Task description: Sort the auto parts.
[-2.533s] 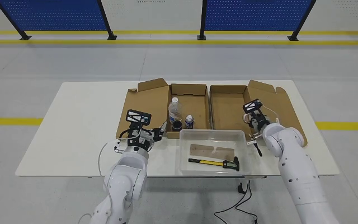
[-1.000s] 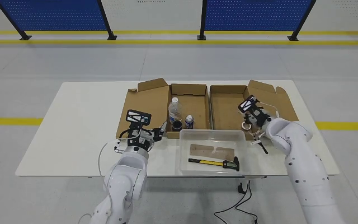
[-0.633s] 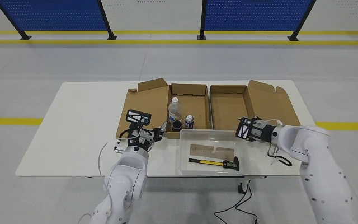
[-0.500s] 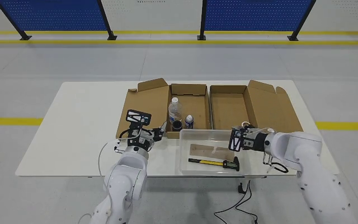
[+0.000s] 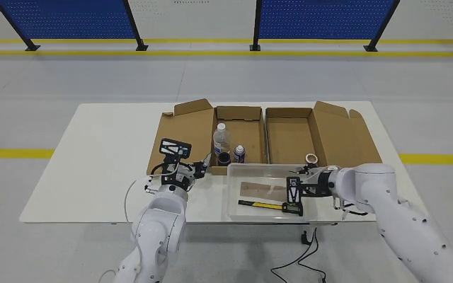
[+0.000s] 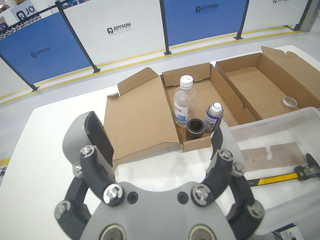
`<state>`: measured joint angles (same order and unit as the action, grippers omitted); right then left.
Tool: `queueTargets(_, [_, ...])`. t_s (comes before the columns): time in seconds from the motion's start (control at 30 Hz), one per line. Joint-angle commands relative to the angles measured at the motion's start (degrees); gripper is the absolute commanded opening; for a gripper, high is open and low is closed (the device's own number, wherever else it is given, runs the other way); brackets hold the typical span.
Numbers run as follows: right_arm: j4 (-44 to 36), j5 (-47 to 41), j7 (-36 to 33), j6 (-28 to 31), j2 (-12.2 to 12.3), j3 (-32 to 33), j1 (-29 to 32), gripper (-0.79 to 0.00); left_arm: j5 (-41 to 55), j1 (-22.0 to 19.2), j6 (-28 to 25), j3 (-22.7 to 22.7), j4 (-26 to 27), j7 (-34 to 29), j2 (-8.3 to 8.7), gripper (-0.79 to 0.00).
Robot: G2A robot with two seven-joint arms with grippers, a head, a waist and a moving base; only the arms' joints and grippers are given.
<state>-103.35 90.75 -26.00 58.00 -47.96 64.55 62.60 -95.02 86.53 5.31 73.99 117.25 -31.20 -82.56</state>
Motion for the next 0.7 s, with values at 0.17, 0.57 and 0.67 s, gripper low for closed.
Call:
queueTargets(0.17, [1.6,-5.3,-2.1,0.0,0.5,-1.2,-2.9,0.0,0.0,0.0,0.0,0.0,0.0,0.0,0.0,0.0])
queueTargets(0.57, [1.6,-5.3,-2.1,0.0,0.5,-1.2,-2.9,0.0,0.0,0.0,0.0,0.0,0.0,0.0,0.0,0.0])
queueTargets(0.67, [0.6,-4.6,-1.4,-1.7,0.5,-1.3,-2.6,0.0,0.0,0.0,0.0,0.0,0.0,0.0,0.0,0.0])
